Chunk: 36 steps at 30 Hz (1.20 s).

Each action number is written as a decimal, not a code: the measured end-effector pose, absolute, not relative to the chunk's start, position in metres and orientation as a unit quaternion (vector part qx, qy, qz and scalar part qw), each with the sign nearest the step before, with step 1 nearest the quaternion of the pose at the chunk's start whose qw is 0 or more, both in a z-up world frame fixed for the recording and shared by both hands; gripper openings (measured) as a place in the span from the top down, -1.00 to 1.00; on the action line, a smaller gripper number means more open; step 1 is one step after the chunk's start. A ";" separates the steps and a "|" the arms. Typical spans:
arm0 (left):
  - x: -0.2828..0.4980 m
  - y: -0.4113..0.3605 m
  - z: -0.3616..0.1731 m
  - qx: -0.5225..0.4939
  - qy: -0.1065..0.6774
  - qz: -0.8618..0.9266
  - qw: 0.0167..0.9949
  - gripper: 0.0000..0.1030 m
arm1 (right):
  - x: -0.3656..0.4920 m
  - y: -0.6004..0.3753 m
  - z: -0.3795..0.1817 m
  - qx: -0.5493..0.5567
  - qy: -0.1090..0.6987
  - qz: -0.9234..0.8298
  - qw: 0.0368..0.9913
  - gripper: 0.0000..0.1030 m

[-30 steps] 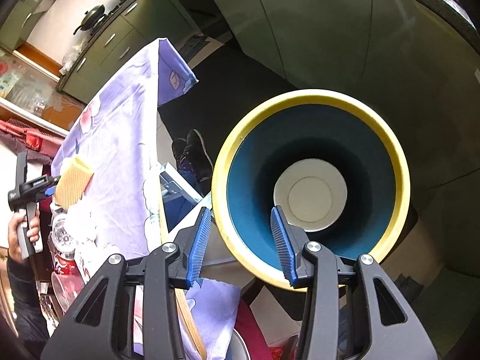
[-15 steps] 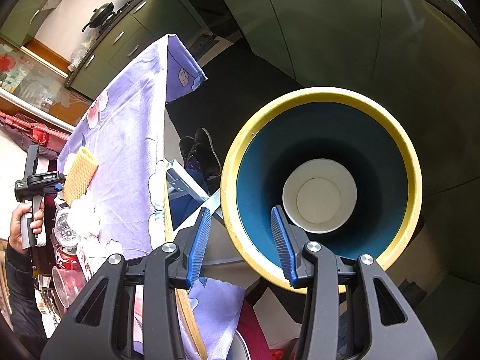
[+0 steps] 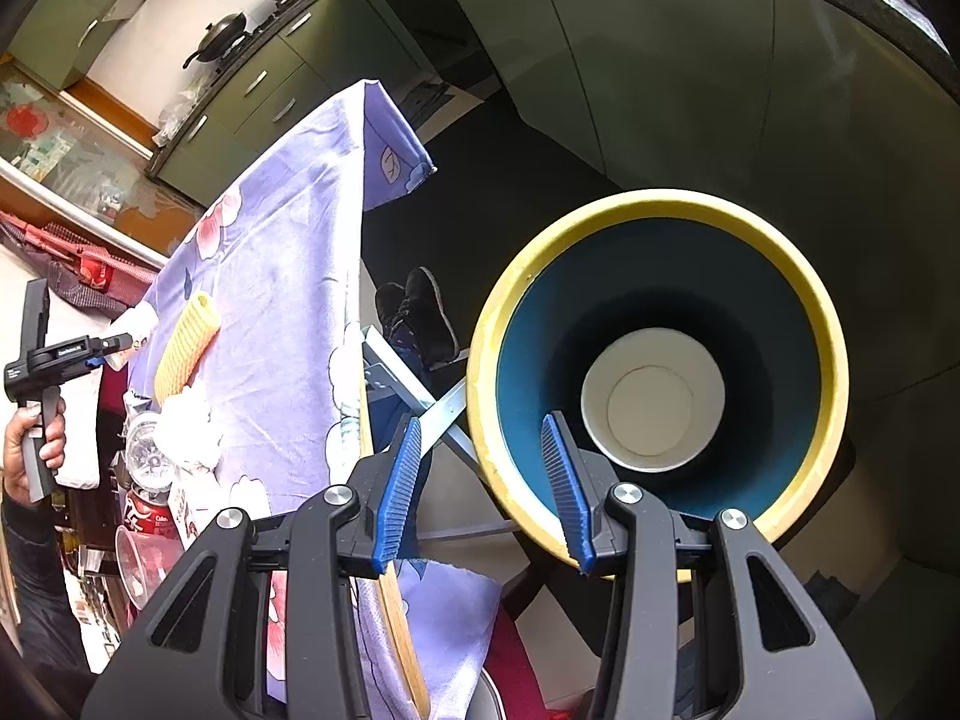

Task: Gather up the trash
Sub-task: 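Grasp the white pill bottle with the left gripper and drop it into the bin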

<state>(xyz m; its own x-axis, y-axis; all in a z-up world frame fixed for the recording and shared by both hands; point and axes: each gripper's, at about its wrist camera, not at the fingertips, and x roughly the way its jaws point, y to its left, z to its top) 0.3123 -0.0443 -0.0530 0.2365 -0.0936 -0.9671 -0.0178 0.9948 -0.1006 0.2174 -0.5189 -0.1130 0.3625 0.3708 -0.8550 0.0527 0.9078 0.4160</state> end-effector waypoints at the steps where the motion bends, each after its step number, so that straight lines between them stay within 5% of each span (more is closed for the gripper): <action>1: 0.308 -0.048 -0.051 -0.043 0.615 -0.027 0.787 0.14 | 0.217 -0.518 -0.113 0.190 0.555 0.101 0.803 0.17; 14: 0.243 -0.200 0.002 0.045 0.565 -0.214 0.796 0.14 | 0.166 -0.556 -0.085 0.205 0.497 0.077 0.840 0.18; 25: 0.215 -0.403 -0.060 0.121 0.600 -0.373 0.698 0.13 | 0.079 -0.617 -0.096 0.238 0.470 0.031 0.849 0.13; 36: 0.236 -0.440 -0.078 0.114 0.588 -0.376 0.707 0.01 | 0.036 -0.637 -0.101 0.252 0.462 0.003 0.850 0.02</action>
<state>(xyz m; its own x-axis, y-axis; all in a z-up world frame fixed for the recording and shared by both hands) 0.2358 -0.4404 -0.0782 0.0260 -0.3974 -0.9173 0.6657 0.6914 -0.2807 0.0357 -0.6371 -0.1008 0.5732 0.2382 -0.7840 0.2269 0.8732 0.4313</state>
